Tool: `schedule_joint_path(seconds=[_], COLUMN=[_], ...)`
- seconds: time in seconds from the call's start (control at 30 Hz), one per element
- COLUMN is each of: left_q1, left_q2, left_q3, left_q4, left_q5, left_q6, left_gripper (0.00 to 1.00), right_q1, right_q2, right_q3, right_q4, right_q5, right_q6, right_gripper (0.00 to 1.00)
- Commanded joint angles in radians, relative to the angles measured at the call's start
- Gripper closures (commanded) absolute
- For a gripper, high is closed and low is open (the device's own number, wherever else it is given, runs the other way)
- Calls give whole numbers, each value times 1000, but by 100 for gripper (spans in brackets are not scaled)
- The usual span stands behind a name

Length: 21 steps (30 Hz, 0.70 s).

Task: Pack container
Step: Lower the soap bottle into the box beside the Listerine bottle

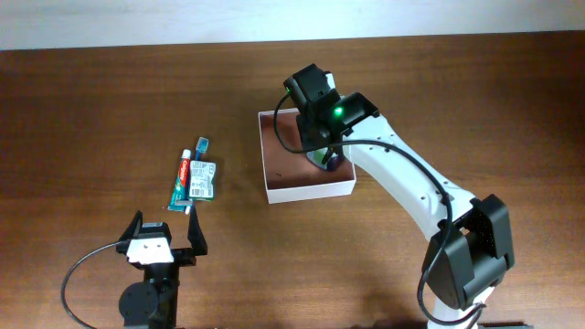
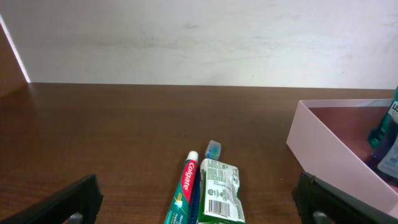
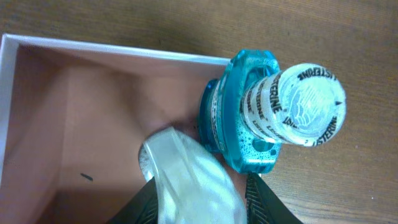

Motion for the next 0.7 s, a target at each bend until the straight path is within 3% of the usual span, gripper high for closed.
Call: schedule_joint_path(seconds=[0.0, 0.67], left_q1=[-4, -4], left_q2=[-8, -8], left_q3=[-8, -8], left_q4=[3, 3], left_q5=[14, 14], left_q6=[16, 16], left_gripper=[1, 1], right_q1=[3, 3], right_q2=[-11, -11], right_q3=[2, 2], right_q4=[-21, -68], right_q5=[27, 27], right_q6=[9, 3], right_gripper=[64, 64])
